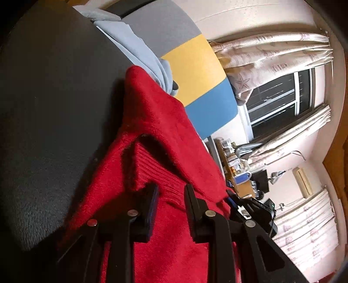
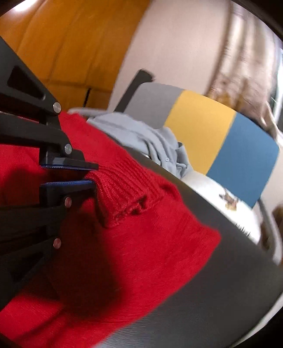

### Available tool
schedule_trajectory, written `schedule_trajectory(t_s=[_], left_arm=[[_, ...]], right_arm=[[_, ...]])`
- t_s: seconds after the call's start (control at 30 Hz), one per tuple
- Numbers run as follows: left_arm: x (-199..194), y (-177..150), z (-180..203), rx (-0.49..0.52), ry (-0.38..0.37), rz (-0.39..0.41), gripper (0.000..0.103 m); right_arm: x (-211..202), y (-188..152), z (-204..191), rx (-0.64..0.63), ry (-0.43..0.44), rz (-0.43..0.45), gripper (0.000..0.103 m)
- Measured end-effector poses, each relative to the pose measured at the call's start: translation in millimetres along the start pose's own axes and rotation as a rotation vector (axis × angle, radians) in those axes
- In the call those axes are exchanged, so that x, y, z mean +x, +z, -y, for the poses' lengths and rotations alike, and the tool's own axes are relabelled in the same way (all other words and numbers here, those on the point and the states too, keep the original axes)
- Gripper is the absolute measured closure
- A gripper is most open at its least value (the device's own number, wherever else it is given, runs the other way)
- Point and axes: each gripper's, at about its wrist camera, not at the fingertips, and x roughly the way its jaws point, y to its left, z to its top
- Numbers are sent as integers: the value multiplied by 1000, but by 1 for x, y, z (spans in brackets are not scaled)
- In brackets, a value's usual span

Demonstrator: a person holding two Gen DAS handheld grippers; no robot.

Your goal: Fold clothes

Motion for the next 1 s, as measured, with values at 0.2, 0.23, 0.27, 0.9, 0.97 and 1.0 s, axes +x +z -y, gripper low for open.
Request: schedule_trajectory(t_s=[0.2,0.23,0.27,0.9,0.97,1.0], left_arm=[[5,29,-11,-191,-24,27,56],[7,34,-12,-211,-14,35,56],[10,38,-14,-234,-8,37,56],[-5,30,3,-22,203,-15,98],[-5,30,-1,-57,188,-16,98],[-5,30,-4,-98,152,-13,98]], right_arm=[[-7,7,-26,-145,34,-26,94],[-10,8,-30,-157,46,-26,94],[-12,10,-35,-167,58,-25,94],[-75,-9,29,-269,-25,-82,82],[-78,8,18,-315,-20,-53,51],[-77,15,12,-343,-25,-39,35]])
